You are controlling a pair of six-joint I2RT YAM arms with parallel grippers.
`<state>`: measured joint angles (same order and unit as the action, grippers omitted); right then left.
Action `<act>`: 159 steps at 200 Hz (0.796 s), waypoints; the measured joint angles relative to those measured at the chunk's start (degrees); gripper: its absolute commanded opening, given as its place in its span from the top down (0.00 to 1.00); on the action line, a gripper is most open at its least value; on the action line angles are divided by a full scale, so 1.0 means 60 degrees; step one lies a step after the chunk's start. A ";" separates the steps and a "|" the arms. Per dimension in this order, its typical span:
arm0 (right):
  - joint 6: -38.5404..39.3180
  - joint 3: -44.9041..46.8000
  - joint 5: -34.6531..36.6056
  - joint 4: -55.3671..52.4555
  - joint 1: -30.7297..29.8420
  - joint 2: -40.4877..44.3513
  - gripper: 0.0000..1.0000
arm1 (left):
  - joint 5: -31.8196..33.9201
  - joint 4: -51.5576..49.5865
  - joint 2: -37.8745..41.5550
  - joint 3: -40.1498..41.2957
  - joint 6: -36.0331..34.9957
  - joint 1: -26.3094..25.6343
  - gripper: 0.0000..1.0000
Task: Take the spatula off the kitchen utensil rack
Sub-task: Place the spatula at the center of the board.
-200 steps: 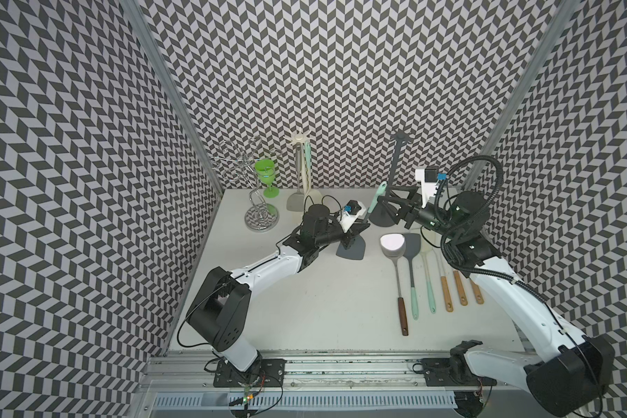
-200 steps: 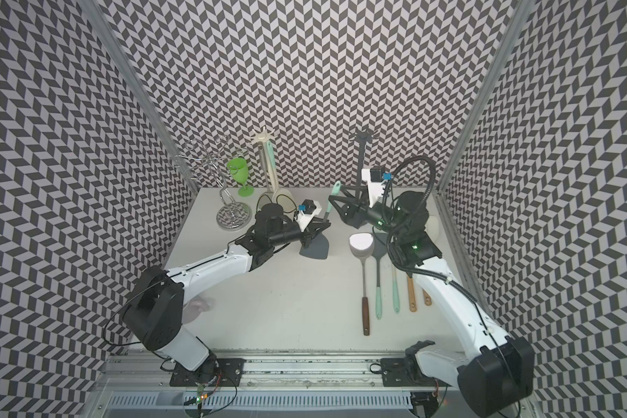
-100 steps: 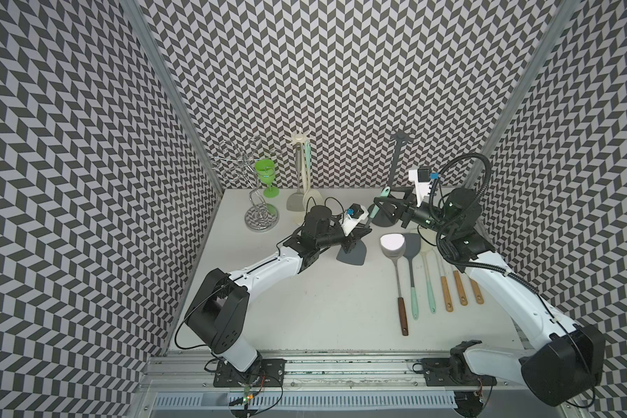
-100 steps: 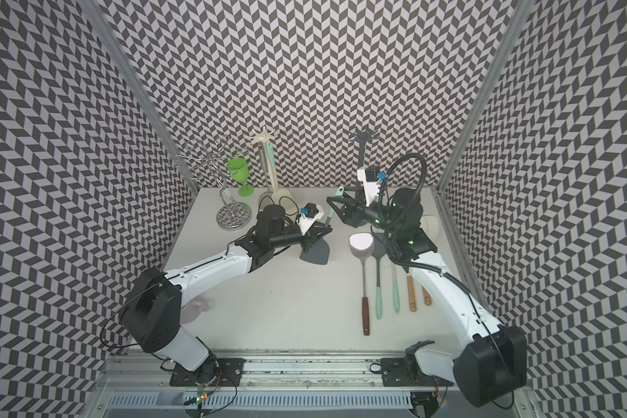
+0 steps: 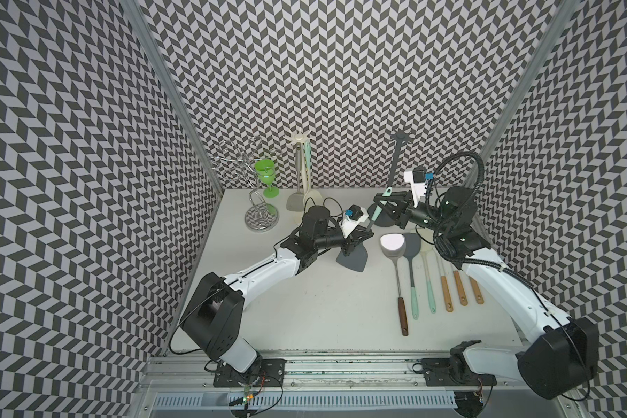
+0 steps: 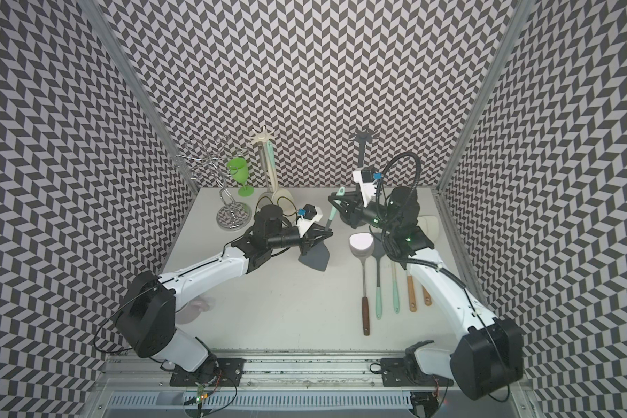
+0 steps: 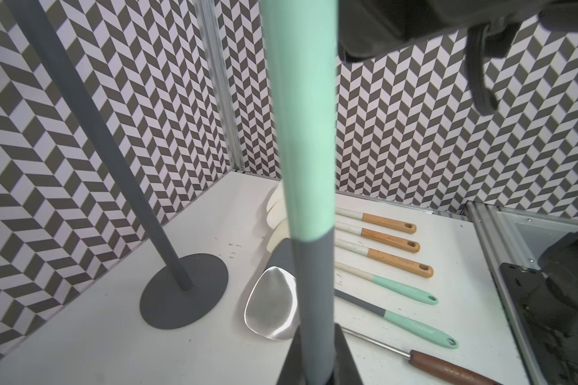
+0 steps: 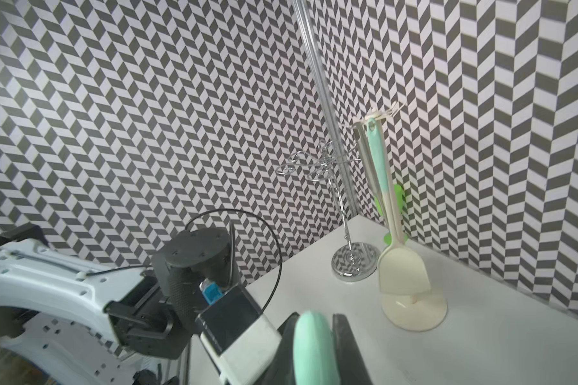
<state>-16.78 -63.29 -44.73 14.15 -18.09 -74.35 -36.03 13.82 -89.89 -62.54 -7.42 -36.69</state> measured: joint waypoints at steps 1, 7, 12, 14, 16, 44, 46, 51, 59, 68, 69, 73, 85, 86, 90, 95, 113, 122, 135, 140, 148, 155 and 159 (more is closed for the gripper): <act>-0.0015 0.0000 -0.0011 0.0007 -0.0004 0.0000 1.00 | -0.0015 0.0004 0.0000 0.0000 -0.0004 0.0004 0.95; -0.0022 0.0000 -0.0015 0.0073 -0.0022 -0.0007 1.00 | -0.0073 0.0022 0.0000 0.0000 0.0138 0.0033 0.88; -0.0036 0.0000 -0.0022 0.0124 -0.0029 -0.0007 1.00 | -0.0138 0.0044 0.0000 0.0000 0.0266 0.0073 0.78; -0.0036 0.0000 -0.0022 0.0135 -0.0029 -0.0007 1.00 | -0.0157 0.0047 0.0000 0.0000 0.0273 0.0084 0.74; -0.0044 0.0000 -0.0018 0.0153 -0.0033 -0.0007 1.00 | -0.0178 0.0073 0.0000 0.0000 0.0331 0.0091 0.70; -0.0226 0.0182 0.0284 0.0404 -0.0047 0.0025 1.00 | -0.0186 0.0616 0.0044 0.0004 0.1417 0.0390 0.09; -0.0222 0.0226 0.0331 0.0433 -0.0047 0.0036 1.00 | -0.0182 0.0656 0.0055 0.0004 0.1534 0.0430 0.07; -0.0226 0.0299 0.0441 0.0448 -0.0047 0.0066 1.00 | -0.0153 0.0714 0.0080 0.0004 0.1752 0.0510 0.01; -0.0219 0.0532 0.0725 0.0590 -0.0047 0.0160 1.00 | -0.0073 0.0798 0.0160 0.0015 0.2317 0.0659 0.00; -0.0200 0.0845 0.1122 0.0743 -0.0069 0.0306 1.00 | 0.0066 0.0860 0.0313 0.0087 0.2892 0.0783 0.00; -0.0200 0.0871 0.1151 0.0750 -0.0073 0.0324 1.00 | 0.0095 0.0871 0.0346 0.0106 0.3009 0.0805 0.00; -0.0186 0.1060 0.1370 0.0885 -0.0084 0.0426 1.00 | 0.0164 0.0896 0.0444 0.0160 0.3300 0.0867 0.00; -0.0124 0.1628 0.2040 0.1249 -0.0131 0.0758 1.00 | 0.0372 0.0947 0.0816 0.0390 0.4302 0.1035 0.00; -0.0102 0.1698 0.2095 0.1304 -0.0142 0.0798 1.00 | 0.0382 0.0962 0.0838 0.0408 0.4368 0.1045 0.00; -0.0084 0.1883 0.2397 0.1446 -0.0175 0.0907 1.00 | 0.0437 0.1005 0.0984 0.0510 0.4787 0.1111 0.00; -0.0036 0.2149 0.2732 0.1661 -0.0237 0.1067 1.00 | 0.0474 0.1089 0.1122 0.0619 0.5231 0.1198 0.00; 0.0361 0.3082 0.4218 0.2601 -0.0754 0.1625 1.00 | 0.0368 0.1854 0.1581 0.1213 0.7224 0.1515 0.00; 0.0517 0.3410 0.5031 0.3056 -0.1118 0.1807 1.00 | 0.0255 0.2346 0.1708 0.1555 0.8233 0.1639 0.00; 0.0863 0.3727 0.6062 0.3789 -0.1690 0.1912 1.00 | 0.0182 0.3155 0.1752 0.2018 0.9759 0.1770 0.00; 0.1016 0.3836 0.6462 0.4167 -0.1920 0.1912 1.00 | 0.0171 0.3461 0.1745 0.2178 1.0375 0.1774 0.00; 0.1239 0.3985 0.6961 0.4641 -0.2197 0.1905 1.00 | 0.0138 0.3880 0.1727 0.2397 1.1209 0.1745 0.00; 0.1410 0.4142 0.7351 0.5082 -0.2426 0.1905 1.00 | 0.0120 0.4331 0.1705 0.2608 1.2065 0.1694 0.01; 0.1504 0.4226 0.7530 0.5329 -0.2521 0.1905 1.00 | 0.0124 0.4579 0.1683 0.2707 1.2539 0.1668 0.01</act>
<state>-7.75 -37.93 0.45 46.13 -33.21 -62.92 -35.29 41.30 -79.79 -46.30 67.81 -26.68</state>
